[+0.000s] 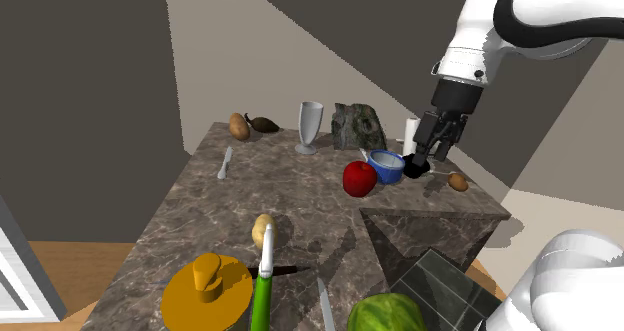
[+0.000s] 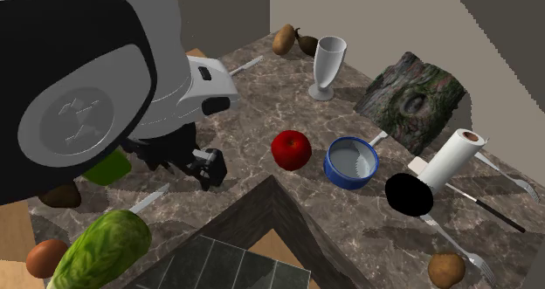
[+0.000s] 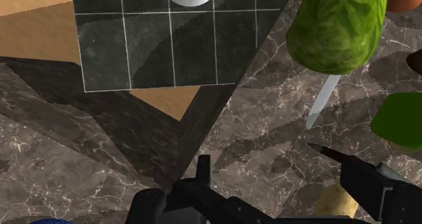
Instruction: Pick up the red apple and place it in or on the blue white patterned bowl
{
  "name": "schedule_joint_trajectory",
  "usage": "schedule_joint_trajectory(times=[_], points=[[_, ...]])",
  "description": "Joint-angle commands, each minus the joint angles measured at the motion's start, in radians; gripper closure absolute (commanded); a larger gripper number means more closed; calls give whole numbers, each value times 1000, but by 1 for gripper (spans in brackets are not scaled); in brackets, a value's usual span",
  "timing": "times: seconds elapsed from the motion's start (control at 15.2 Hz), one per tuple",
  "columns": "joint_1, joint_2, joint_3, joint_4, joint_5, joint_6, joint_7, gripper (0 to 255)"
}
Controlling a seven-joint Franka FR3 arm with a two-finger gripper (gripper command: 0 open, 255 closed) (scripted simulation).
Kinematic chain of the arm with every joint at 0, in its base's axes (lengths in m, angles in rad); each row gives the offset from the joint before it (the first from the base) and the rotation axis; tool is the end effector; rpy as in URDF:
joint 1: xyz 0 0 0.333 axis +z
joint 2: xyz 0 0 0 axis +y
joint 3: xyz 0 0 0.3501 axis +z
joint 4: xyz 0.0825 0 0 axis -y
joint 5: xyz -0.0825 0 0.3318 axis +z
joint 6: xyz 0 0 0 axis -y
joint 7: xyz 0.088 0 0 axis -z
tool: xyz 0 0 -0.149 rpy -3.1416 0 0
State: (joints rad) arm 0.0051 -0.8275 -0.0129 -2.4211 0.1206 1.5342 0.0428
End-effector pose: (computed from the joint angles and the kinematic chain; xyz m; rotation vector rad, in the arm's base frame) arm 0.2108 0.0154 0.5529 -3.0105 0.0682 0.0934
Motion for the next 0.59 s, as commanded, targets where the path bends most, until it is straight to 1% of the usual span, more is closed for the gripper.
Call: schedule_joint_trajectory(times=[0.0, 0.26, 0.53], points=[[0, 0, 0, 0, 0, 0, 0, 0], [-27, 26, 2, -88, -38, 197, -11, 0], [-56, 80, 1, -153, -74, 402, -16, 0]])
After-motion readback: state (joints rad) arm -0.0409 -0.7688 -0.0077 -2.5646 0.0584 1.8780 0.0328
